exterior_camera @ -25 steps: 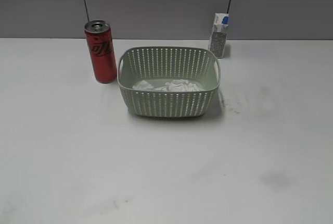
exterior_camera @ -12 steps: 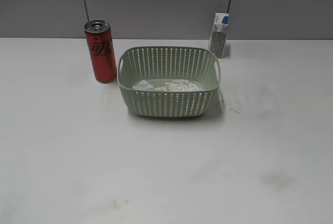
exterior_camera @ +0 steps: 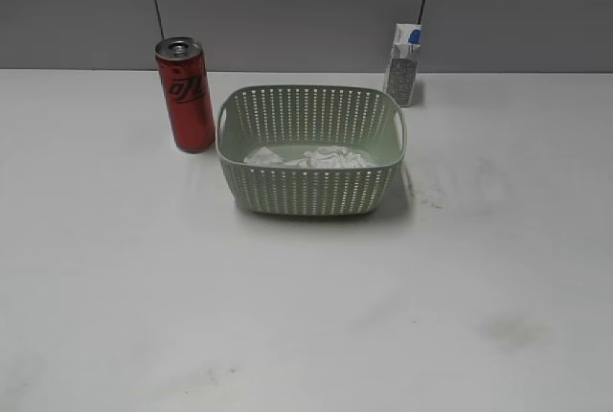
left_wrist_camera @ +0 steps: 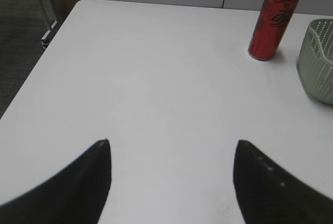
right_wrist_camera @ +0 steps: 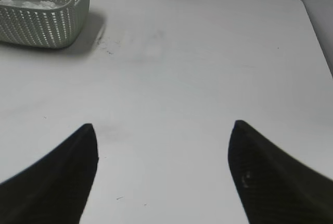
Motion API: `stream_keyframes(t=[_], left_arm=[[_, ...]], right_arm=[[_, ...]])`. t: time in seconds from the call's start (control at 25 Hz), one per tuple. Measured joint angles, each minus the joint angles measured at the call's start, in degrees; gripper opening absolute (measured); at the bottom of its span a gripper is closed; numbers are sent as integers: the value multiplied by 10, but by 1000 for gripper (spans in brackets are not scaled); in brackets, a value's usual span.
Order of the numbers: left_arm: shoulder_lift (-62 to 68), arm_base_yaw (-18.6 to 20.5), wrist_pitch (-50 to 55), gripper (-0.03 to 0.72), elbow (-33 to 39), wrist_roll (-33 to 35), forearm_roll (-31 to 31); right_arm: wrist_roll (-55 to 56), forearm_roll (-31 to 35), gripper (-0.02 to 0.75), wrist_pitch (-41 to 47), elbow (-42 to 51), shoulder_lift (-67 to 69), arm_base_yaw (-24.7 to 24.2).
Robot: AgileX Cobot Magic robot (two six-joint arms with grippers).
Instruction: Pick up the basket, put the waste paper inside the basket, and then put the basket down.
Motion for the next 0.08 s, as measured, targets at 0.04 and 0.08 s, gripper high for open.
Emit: stream_keyframes(t=[0.04,0.08], left_arm=[[0,0,0,556,0,0,0],[0,0,0,556,0,0,0]], right_arm=[[0,0,590,0,0,0,0],[0,0,590,0,0,0,0]])
